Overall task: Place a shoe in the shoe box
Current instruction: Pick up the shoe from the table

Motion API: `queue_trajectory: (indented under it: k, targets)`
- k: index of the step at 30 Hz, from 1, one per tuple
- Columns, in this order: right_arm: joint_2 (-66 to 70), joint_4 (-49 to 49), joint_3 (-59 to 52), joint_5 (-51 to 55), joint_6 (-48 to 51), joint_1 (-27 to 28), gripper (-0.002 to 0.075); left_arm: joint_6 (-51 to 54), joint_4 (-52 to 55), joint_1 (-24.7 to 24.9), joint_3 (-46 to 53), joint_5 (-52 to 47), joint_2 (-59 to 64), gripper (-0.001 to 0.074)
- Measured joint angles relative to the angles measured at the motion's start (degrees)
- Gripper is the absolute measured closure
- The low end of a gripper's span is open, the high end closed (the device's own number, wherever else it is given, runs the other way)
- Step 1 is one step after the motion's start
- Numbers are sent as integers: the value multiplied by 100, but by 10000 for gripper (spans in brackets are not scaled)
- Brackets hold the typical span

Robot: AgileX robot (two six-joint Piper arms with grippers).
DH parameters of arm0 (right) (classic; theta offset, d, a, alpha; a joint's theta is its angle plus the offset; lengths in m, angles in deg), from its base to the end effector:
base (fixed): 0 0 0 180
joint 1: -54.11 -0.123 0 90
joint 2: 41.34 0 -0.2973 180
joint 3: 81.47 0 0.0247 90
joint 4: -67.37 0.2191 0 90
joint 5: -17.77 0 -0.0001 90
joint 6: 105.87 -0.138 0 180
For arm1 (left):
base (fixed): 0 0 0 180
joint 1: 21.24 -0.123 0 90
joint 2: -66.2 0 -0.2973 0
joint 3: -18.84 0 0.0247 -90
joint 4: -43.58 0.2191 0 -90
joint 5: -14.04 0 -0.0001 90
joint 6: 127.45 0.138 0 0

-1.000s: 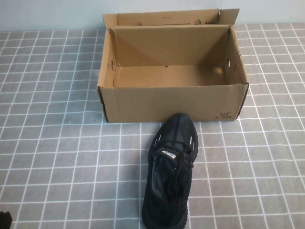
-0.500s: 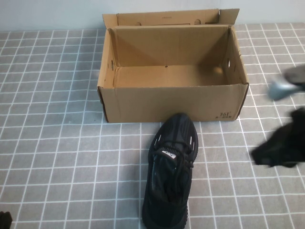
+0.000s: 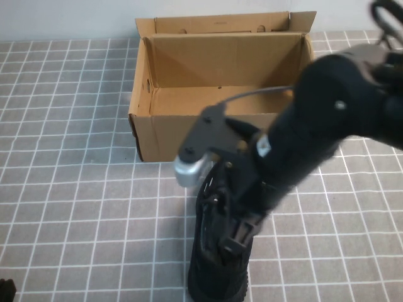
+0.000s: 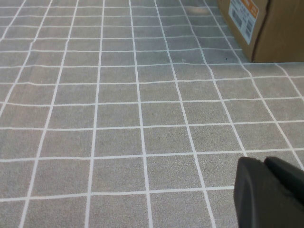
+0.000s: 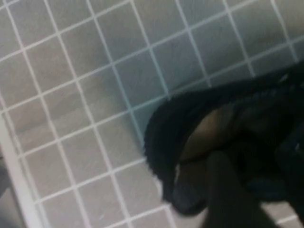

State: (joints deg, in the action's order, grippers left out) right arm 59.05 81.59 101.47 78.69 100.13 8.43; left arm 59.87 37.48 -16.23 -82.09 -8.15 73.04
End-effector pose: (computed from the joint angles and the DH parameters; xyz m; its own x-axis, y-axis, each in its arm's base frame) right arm 0.2061 0.2535 0.2869 -0.3650 -0.8284 -0.4248 -0.9249 0.3748 0.0638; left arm 0.0520 -0.0101 0.1560 -0.3038 0.0558 -0.9511 0.1342 0.9908 0.0153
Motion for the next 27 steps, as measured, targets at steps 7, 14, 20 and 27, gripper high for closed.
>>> queue_trajectory:
  k: [7,14,20,27]
  targets:
    - [573,-422,435,-326,115,-17,330,0,0,0,0,0,0,736]
    - [997,-1229,476,-612,115,6,321,0,0,0,0,0,0,736]
    - [1083,-1421,480,-841,115,137,319,0,0,0,0,0,0,736]
    - [1183,-1421,489,-851,115,148,370,0,0,0,0,0,0,736]
